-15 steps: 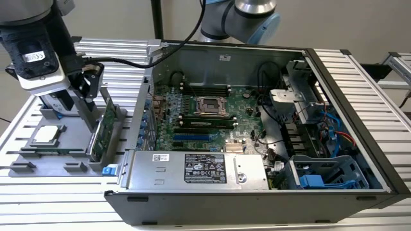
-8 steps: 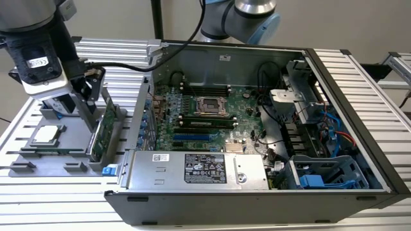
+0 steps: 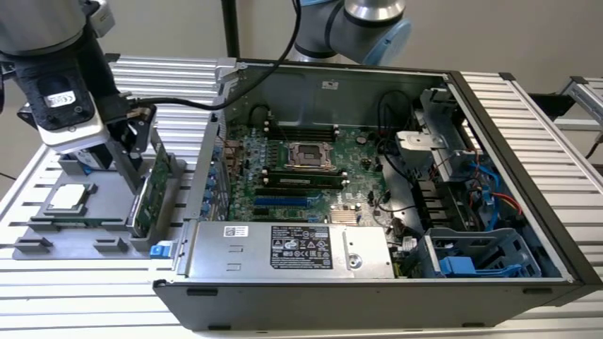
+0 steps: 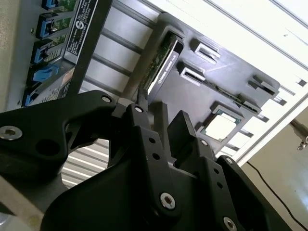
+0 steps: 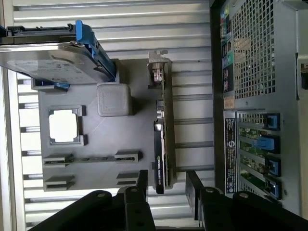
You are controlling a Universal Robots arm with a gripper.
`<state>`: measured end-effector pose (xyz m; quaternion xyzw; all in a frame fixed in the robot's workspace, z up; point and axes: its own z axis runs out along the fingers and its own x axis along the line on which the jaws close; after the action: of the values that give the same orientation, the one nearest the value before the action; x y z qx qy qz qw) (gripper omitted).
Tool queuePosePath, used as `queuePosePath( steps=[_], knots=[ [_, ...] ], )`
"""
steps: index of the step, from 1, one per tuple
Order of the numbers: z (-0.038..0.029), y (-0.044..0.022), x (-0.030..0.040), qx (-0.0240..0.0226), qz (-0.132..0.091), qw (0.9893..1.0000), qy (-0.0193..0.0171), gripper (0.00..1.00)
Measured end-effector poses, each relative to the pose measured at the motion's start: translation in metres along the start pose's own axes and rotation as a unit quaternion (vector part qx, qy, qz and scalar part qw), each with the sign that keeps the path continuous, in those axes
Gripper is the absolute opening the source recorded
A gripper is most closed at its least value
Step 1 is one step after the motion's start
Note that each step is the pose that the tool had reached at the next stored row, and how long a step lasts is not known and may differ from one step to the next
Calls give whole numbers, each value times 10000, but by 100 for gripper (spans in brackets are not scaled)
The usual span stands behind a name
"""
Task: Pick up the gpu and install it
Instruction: 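Pick up the gpu and move the gpu toward the slot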
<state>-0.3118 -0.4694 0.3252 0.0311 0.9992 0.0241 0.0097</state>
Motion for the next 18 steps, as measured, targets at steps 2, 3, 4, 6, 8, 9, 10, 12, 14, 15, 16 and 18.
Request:
queuePosePath(
  steps=[2,3,4,6,8,9,10,12,14,15,16,18],
  knots=[
    [17,-1,0,0,-2,10000,0,100],
    [25,-1,0,0,-3,10000,0,100],
    [34,-2,1,0,-4,10000,0,100],
    [51,-3,1,0,-6,10000,0,100],
    [68,-3,1,0,-7,10000,0,100],
    [77,-4,1,0,-8,10000,0,100],
    [86,-4,2,0,-9,10000,0,100],
    [107,-5,2,0,-11,10000,0,100],
    [134,-7,2,0,-13,10000,0,100],
    [147,-7,3,0,-14,10000,0,100],
    [158,-8,3,0,-15,10000,0,100],
    [178,-9,3,0,-16,10000,-1,100]
  ],
)
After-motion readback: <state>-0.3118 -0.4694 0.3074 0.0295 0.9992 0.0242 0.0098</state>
